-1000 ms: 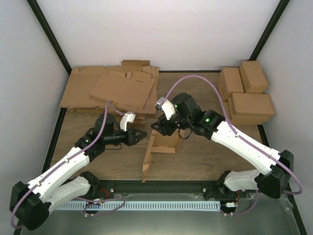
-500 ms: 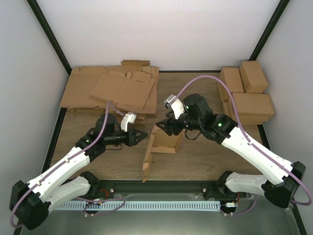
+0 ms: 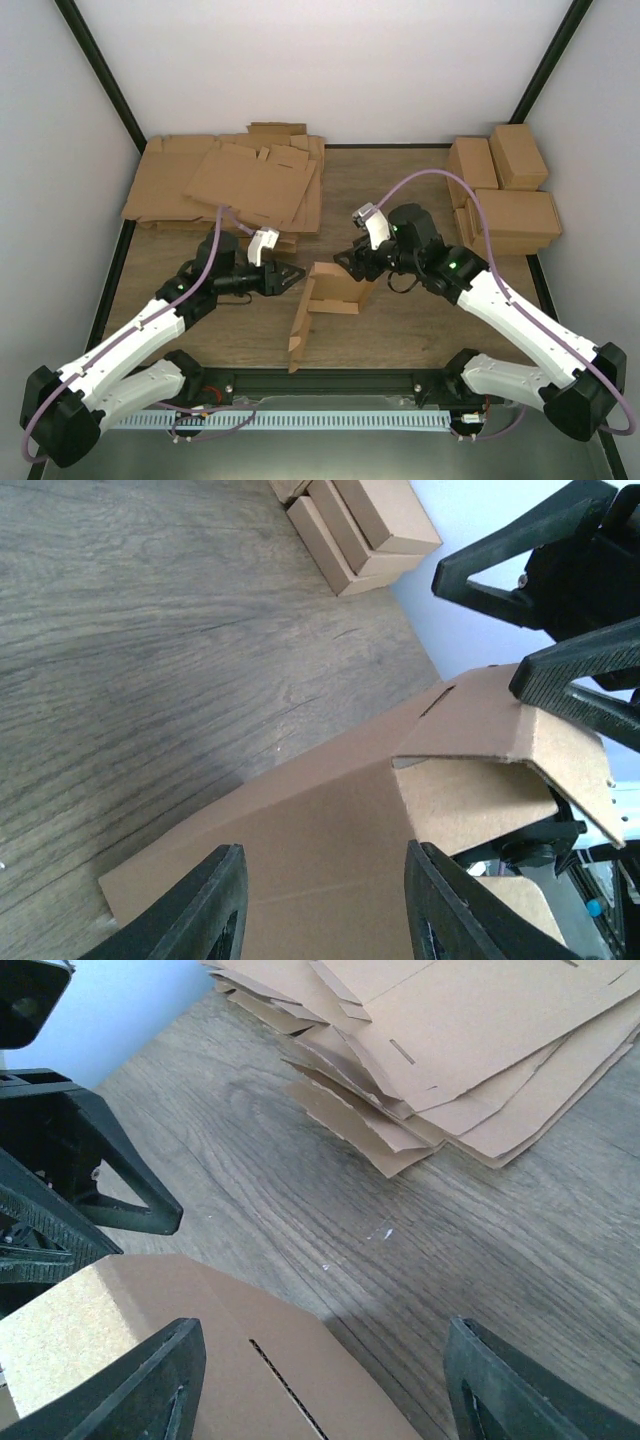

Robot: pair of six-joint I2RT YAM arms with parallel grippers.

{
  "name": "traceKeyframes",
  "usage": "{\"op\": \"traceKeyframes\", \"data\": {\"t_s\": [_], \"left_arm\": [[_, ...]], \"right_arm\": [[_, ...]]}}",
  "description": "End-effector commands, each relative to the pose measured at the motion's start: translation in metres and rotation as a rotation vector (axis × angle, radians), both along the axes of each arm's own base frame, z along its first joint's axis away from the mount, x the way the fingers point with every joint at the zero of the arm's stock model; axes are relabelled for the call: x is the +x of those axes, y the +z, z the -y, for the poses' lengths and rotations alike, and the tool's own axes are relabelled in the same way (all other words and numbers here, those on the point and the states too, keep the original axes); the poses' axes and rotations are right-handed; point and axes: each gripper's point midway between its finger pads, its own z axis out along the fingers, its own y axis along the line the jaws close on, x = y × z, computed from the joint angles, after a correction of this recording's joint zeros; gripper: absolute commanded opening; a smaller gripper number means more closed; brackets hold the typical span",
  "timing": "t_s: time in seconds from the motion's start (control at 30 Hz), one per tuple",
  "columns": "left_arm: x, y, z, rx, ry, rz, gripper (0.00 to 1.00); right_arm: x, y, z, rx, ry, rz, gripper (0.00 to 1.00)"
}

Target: Fold the paper box

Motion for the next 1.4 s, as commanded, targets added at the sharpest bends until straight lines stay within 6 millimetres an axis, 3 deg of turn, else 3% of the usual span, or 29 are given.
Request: {"op": "traceKeyframes", "data": {"t_s": [0.0, 0.3, 0.53, 0.77, 1.0, 1.23, 1.37], "left_arm": [[0.002, 0.013, 0.007, -0.050, -0.011, 0.026, 0.46], [0.003, 0.011, 0.009, -0.048, -0.015, 0.018, 0.48], [0.005, 0.013, 0.006, -0.032, 0.004, 0.026, 0.48], [0.009, 0.017, 0.000, -0.001, 0.045, 0.030, 0.54], [0.010, 0.021, 0.001, -0.008, 0.041, 0.031, 0.55], [0.010, 0.011, 0.004, 0.003, 0.026, 0.013, 0.50], [0.010, 0.011, 0.004, 0.000, 0.024, 0.015, 0.49]], "right_arm": [[-0.007, 0.005, -0.005, 0.066, 0.045, -0.005, 0.67], [-0.010, -0.017, -0.006, 0.072, 0.058, -0.024, 0.64], [-0.010, -0.022, -0.003, 0.065, 0.045, -0.012, 0.64], [-0.008, -0.011, 0.002, 0.048, 0.033, 0.031, 0.66], [-0.007, 0.013, 0.005, 0.027, 0.046, 0.089, 0.67], [-0.011, 0.007, 0.004, -0.004, 0.077, 0.062, 0.64], [-0.014, 0.014, 0.004, 0.012, 0.093, 0.076, 0.65]]}}
